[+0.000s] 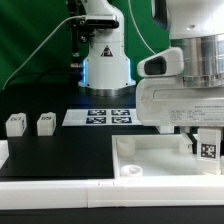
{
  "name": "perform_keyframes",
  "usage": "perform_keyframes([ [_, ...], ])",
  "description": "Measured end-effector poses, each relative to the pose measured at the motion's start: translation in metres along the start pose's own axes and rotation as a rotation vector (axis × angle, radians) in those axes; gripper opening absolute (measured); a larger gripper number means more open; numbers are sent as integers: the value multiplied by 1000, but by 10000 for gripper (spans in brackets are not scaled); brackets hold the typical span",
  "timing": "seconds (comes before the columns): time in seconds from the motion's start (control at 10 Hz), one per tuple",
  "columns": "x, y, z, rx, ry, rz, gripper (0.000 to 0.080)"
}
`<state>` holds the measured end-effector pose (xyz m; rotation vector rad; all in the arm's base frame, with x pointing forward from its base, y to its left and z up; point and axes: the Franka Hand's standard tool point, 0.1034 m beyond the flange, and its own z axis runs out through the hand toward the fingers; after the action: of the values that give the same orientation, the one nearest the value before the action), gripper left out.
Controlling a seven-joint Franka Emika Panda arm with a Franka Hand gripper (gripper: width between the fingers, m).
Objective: Assemble one leg
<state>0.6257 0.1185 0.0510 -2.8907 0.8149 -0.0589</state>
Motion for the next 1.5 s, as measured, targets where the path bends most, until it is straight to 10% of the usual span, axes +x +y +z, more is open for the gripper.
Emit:
perform_keyframes([
  [0.8,0,-4,2,1,3,1288,271],
  [1.5,5,1,1,1,39,1384,337],
])
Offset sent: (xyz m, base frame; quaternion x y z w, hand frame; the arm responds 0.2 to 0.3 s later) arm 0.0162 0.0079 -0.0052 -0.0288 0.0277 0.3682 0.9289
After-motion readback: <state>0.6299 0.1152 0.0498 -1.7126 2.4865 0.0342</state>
